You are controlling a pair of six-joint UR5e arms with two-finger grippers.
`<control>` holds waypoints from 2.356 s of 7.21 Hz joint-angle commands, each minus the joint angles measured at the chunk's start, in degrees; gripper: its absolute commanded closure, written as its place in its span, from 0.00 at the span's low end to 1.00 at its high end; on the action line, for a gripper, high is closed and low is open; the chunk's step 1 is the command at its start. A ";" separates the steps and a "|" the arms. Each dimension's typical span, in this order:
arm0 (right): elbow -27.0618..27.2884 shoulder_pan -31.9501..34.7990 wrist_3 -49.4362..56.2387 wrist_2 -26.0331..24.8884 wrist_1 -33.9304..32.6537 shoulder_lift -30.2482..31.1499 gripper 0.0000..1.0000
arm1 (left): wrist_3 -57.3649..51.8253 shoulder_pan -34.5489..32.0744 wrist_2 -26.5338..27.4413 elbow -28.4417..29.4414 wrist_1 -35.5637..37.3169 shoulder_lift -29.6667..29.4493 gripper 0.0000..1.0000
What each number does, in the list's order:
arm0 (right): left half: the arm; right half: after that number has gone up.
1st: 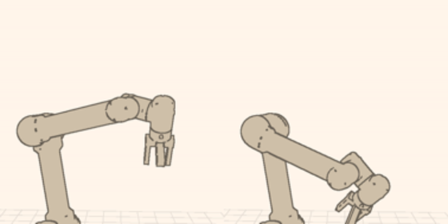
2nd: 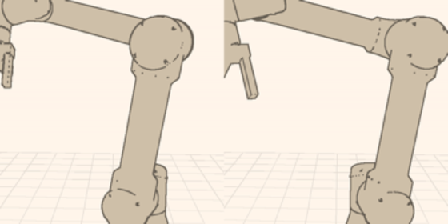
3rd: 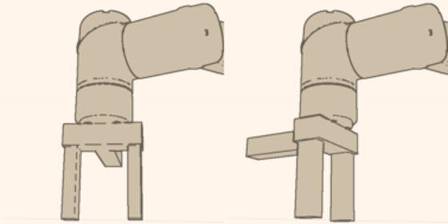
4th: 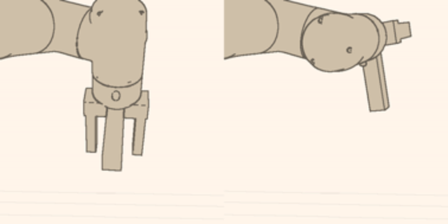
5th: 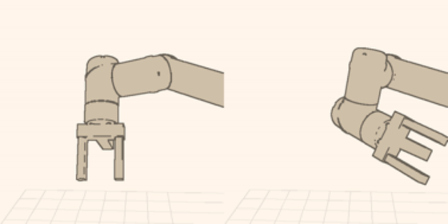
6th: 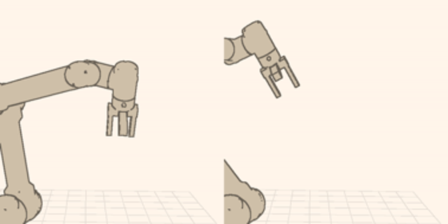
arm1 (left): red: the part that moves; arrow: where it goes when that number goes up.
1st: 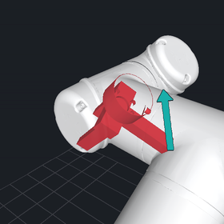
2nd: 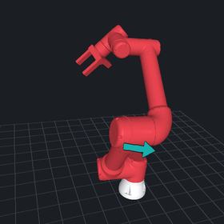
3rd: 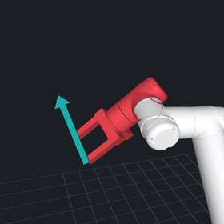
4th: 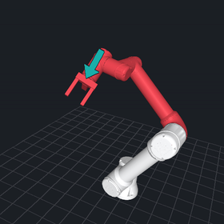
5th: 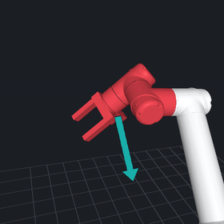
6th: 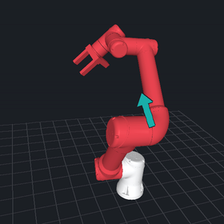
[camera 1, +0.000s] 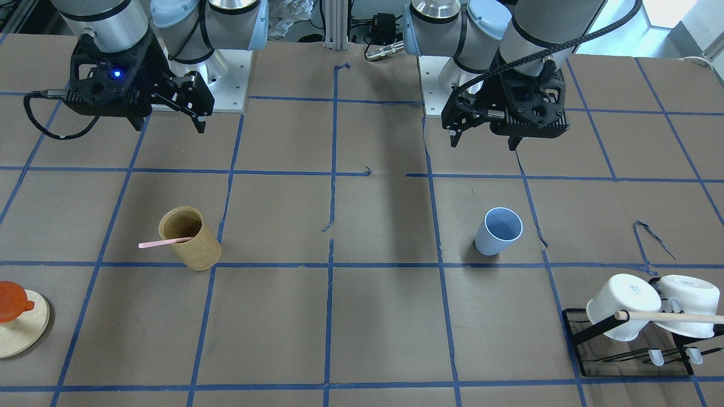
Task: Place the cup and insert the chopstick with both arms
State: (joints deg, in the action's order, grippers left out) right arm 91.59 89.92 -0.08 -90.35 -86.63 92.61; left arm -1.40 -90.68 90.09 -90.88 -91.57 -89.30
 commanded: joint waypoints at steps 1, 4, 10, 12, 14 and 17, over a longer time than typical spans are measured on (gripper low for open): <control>-0.01 0.08 0.34 -0.09 0.05 -0.15 0.00 | 0.00 -0.02 0.00 0.00 -0.01 0.09 0.00; 0.16 0.08 0.08 -0.27 0.23 -0.06 0.00 | 0.00 -0.02 0.00 0.00 0.08 0.01 0.00; 0.16 0.08 0.17 -0.18 0.23 -0.33 0.00 | -0.09 0.95 -0.44 0.43 0.78 -1.22 0.00; 0.16 0.08 0.17 -0.35 -0.21 -0.33 0.00 | -0.09 1.04 -0.26 0.00 0.78 -1.84 0.00; 0.25 0.08 0.17 -0.36 -0.56 -0.41 0.00 | -6.21 1.12 -0.18 -0.09 1.39 -3.23 0.00; 0.16 -0.35 0.43 0.25 -1.26 -0.76 0.00 | -6.94 4.27 2.97 -1.75 11.61 -13.13 0.00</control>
State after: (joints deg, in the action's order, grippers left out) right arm 91.77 89.91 0.14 -90.53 -87.49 92.10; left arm -7.64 -88.31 91.19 -91.47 -86.26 -97.74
